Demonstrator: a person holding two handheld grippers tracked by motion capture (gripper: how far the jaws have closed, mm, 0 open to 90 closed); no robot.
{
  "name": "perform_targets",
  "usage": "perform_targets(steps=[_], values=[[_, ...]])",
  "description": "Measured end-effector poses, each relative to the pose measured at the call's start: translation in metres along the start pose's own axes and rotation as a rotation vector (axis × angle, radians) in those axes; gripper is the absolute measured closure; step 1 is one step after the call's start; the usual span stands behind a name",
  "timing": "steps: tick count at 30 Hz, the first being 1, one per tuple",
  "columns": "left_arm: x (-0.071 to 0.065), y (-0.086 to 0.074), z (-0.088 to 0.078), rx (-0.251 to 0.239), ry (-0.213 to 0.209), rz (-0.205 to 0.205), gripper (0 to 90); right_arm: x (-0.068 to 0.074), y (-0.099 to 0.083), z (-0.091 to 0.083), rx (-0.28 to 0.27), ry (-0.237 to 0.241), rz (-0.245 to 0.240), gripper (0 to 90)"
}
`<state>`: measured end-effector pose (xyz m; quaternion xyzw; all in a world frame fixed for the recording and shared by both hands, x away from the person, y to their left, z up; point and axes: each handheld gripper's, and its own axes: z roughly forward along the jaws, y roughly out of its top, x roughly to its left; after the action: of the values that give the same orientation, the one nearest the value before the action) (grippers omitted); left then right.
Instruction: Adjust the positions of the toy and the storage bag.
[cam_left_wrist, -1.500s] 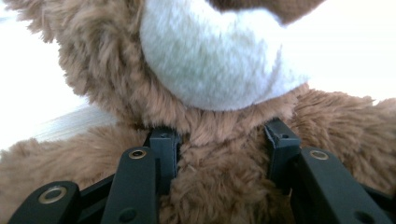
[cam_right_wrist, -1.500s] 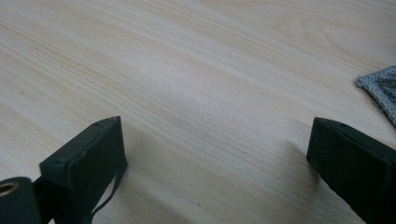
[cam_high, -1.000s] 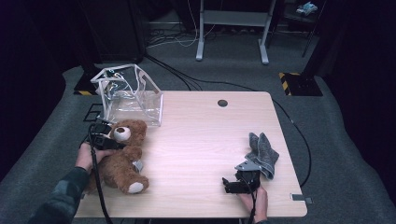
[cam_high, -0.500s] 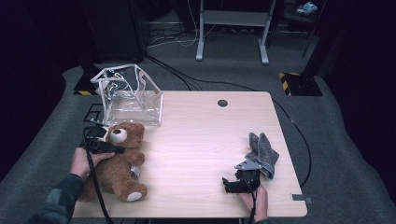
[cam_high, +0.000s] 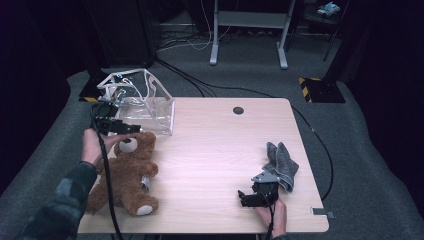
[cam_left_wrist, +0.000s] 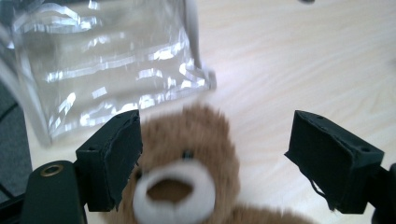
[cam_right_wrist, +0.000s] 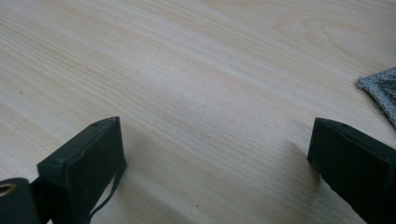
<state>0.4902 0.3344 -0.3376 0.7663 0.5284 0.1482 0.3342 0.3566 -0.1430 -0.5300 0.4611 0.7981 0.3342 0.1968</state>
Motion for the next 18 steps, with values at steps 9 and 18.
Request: perform_targets(steps=[9, 18], values=[[-0.009, 0.056, 0.02, -0.063, 0.016, 0.031, 16.9, 0.0, 0.0, 0.0, -0.007, -0.001, -0.007, 3.4], [0.001, 0.071, 0.047, -0.041, 0.037, 0.0, 11.6, 0.0, 0.0, 0.0, -0.01, 0.003, -0.007, 3.8]])
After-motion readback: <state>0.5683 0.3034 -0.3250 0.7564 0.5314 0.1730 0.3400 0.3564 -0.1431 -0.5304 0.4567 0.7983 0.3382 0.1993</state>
